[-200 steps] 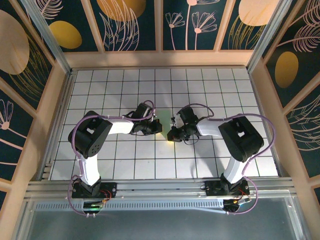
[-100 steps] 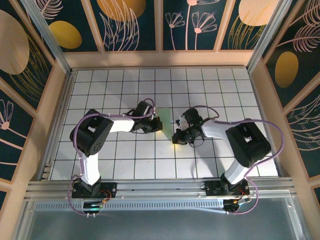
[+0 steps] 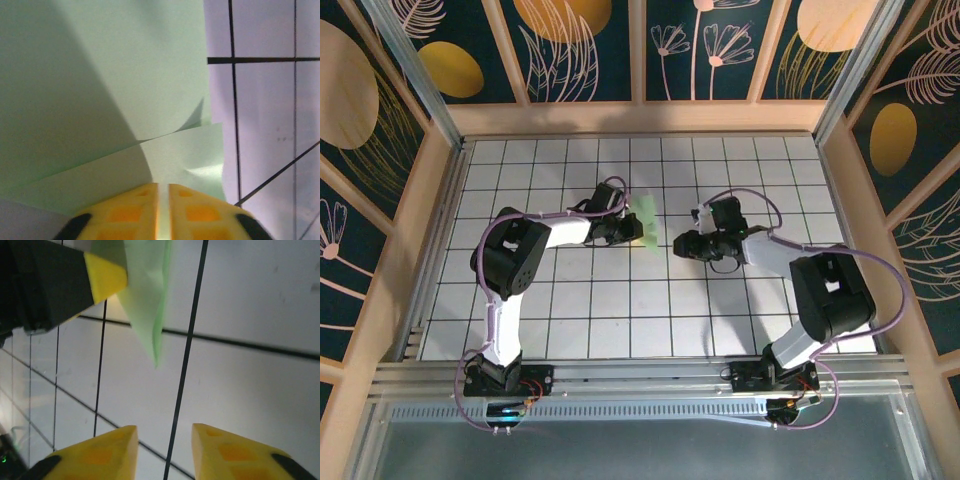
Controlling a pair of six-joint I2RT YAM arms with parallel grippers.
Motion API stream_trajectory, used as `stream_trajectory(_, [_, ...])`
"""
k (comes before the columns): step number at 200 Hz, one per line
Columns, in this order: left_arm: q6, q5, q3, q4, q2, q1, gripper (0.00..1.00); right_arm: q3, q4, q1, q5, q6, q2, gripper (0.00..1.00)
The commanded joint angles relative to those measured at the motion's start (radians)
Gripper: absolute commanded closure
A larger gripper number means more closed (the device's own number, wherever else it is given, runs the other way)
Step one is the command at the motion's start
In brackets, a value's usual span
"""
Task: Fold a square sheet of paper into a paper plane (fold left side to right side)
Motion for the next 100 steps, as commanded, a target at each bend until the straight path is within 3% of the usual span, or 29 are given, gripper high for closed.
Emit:
stream_trajectory(1, [0.026, 0.008, 0.022, -0.031, -0.035, 0.018, 0.78, 0.052, 0.149, -0.006, 0.080, -0.079, 0.054, 0.57])
stream_trajectory(48, [0.027, 0.018, -0.008, -0.003, -0.124, 0.100, 0.61, 0.220, 0.191, -0.007, -0.033, -0.165, 0.236, 0.54])
stream_trajectory(100, [-0.020, 0.051, -0.055, 0.054, -0.128, 0.156, 0.58, 0.309, 0.226, 0.014, -0.156, -0.144, 0.363, 0.54])
